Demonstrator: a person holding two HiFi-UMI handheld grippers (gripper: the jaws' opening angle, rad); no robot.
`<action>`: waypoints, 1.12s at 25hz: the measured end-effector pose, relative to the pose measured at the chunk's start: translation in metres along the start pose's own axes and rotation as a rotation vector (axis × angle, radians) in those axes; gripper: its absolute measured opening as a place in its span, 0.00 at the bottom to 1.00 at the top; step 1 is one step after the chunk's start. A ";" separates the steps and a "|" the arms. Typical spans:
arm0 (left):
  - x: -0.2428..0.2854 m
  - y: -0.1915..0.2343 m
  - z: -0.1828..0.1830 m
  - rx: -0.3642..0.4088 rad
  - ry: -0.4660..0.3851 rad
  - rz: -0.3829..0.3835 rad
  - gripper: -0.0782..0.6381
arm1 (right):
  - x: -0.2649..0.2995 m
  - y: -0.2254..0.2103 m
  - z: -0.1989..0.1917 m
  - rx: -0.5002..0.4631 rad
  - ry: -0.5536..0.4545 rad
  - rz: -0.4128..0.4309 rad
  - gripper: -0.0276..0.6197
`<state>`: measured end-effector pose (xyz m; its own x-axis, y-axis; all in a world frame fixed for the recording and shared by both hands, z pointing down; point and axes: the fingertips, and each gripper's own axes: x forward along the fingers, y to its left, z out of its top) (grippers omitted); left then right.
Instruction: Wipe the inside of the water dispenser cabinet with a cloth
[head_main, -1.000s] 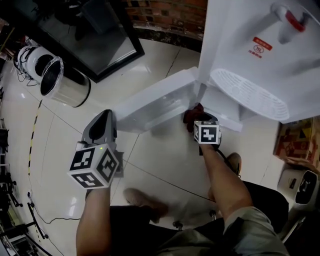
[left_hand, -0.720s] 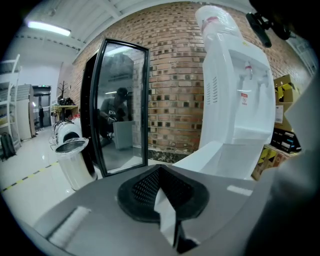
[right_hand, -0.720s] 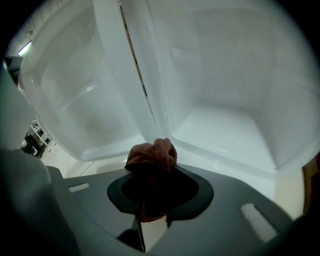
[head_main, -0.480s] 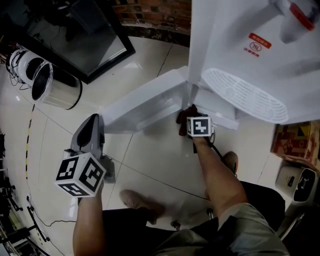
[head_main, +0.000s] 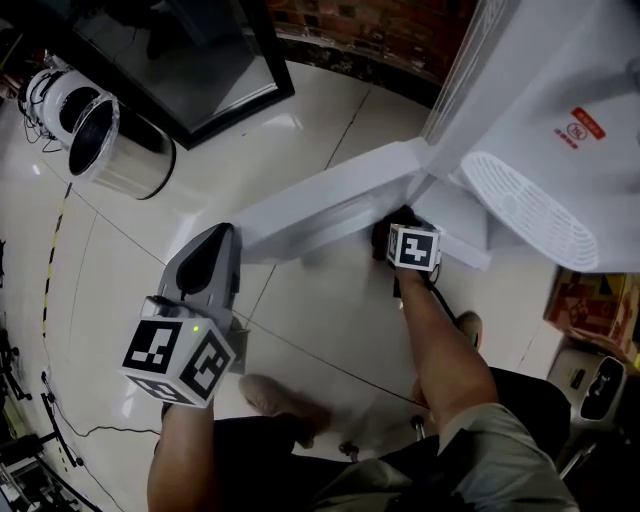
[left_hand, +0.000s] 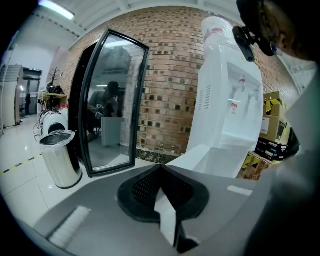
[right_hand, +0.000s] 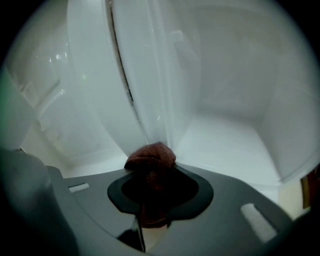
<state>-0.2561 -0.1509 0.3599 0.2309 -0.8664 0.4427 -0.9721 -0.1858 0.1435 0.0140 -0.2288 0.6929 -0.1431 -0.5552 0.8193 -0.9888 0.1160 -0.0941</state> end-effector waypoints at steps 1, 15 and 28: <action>0.000 0.000 0.000 -0.002 0.001 -0.002 0.11 | -0.005 -0.001 0.005 -0.001 -0.017 -0.007 0.21; -0.007 -0.007 -0.009 -0.012 0.018 -0.018 0.11 | -0.129 0.010 0.096 -0.016 -0.365 0.063 0.21; -0.011 -0.014 -0.012 0.000 0.019 -0.064 0.11 | -0.243 0.026 0.160 0.051 -0.725 0.265 0.20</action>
<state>-0.2446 -0.1328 0.3636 0.2929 -0.8437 0.4498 -0.9554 -0.2402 0.1716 0.0165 -0.2224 0.4005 -0.3499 -0.9169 0.1919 -0.9159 0.2919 -0.2754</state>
